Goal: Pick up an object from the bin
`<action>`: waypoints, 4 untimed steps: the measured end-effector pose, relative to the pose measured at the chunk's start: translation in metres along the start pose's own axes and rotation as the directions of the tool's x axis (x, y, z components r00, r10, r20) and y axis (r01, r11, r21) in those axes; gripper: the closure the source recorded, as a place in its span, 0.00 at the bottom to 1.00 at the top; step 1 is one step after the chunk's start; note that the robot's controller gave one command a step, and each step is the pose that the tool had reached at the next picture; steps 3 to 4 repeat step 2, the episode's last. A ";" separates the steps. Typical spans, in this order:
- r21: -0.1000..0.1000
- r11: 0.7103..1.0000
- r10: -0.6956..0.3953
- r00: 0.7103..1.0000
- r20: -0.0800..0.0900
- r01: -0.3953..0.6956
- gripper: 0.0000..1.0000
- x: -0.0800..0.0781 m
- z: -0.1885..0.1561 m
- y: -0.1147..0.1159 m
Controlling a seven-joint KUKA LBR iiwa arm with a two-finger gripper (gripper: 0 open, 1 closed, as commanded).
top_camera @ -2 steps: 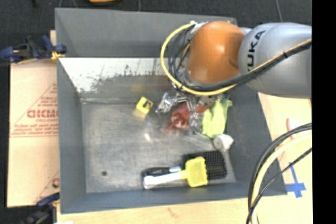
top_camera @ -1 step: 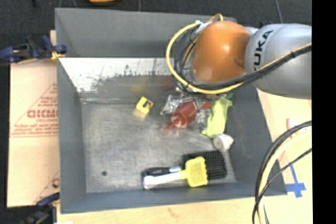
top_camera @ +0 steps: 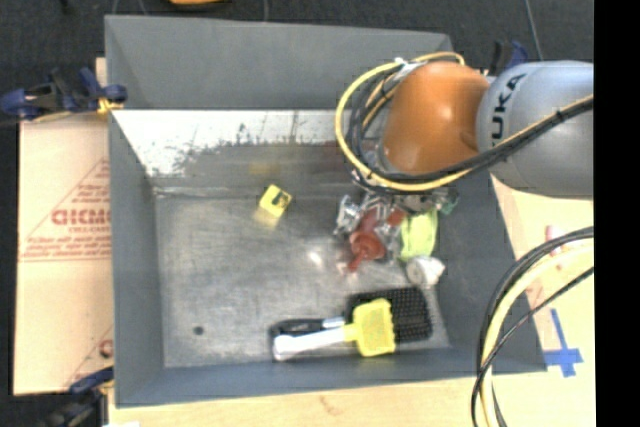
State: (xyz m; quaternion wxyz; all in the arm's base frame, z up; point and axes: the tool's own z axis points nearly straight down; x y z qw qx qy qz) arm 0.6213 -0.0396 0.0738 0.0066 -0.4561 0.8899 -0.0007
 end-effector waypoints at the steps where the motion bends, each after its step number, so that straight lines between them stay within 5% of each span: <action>1: 0.000 1.000 0.001 1.000 0.000 -0.001 1.00 0.000 0.000 0.000; 2: -0.006 1.000 -0.009 1.000 -0.007 0.009 1.00 -0.008 -0.112 -0.008; 4: -0.006 1.000 -0.009 1.000 -0.007 0.009 1.00 -0.008 -0.112 -0.008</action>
Offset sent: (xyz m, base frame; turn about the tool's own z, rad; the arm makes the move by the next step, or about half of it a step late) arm 0.0087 0.0017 0.1109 -0.0145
